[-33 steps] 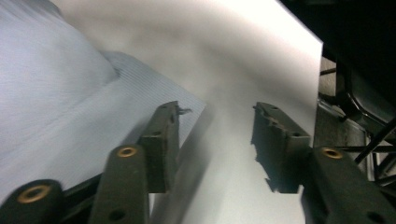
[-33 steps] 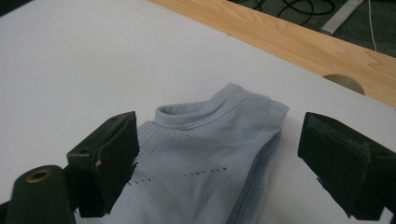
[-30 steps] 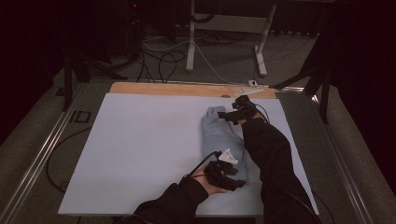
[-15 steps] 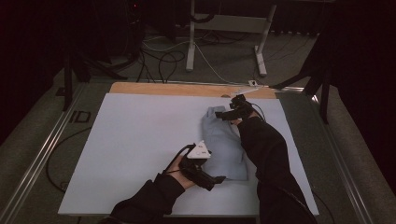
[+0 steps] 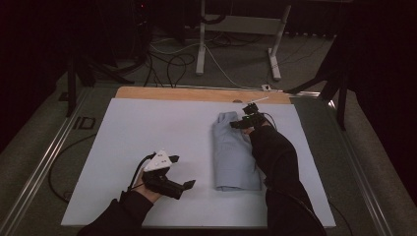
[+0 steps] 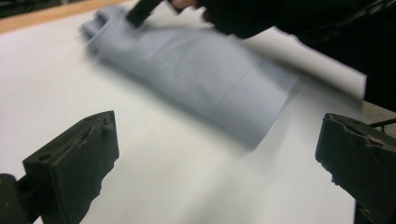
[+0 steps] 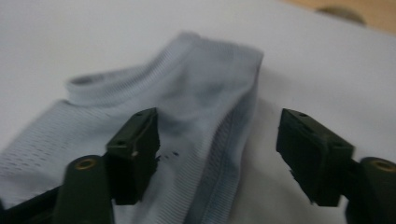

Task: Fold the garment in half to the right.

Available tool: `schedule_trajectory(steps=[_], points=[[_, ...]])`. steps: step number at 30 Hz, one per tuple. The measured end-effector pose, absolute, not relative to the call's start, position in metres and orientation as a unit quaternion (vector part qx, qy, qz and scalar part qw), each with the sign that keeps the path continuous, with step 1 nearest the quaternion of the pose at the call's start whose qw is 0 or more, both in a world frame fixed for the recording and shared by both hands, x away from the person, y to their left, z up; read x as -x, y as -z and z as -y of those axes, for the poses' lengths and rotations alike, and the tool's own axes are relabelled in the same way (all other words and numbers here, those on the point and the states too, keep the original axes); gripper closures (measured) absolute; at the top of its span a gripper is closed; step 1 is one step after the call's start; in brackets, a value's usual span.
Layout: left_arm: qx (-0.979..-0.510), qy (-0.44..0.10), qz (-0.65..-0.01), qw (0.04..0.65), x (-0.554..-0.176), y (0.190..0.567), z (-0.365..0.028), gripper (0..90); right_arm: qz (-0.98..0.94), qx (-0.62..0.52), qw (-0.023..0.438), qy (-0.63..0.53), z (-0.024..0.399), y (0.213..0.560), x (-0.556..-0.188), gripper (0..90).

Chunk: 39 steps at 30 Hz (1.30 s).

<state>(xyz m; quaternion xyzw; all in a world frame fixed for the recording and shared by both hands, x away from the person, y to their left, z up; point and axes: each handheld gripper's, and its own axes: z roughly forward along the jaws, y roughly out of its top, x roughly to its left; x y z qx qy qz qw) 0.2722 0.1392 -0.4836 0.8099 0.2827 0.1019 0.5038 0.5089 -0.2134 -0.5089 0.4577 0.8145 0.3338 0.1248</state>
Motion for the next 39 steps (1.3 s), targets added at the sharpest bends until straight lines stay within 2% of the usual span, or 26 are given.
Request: schedule_trajectory(steps=[8,12,15,16,26,39], points=[[-0.806,-0.112,-0.301,0.497,-0.267,0.499,-0.164,0.3,-0.818,-0.468,0.108,-0.317,0.212,0.519,-0.511,43.7],[-0.796,-0.115,-0.318,0.503,-0.266,0.505,-0.176,0.3,-0.831,-0.447,0.103,-0.315,0.209,0.517,-0.508,63.9],[-0.791,-0.115,-0.325,0.506,-0.264,0.509,-0.18,0.3,-0.836,-0.439,0.116,-0.309,0.205,0.514,-0.506,83.1],[-0.791,-0.117,-0.326,0.505,-0.263,0.51,-0.181,0.3,-0.835,-0.438,0.113,-0.313,0.205,0.513,-0.506,85.5],[-0.783,-0.143,-0.335,0.504,-0.261,0.513,-0.189,0.3,-0.819,-0.398,0.16,-0.381,0.199,0.487,-0.498,87.0],[-0.773,-0.164,-0.337,0.512,-0.26,0.513,-0.192,0.3,-0.817,-0.429,0.139,-0.36,0.198,0.507,-0.51,86.9]])
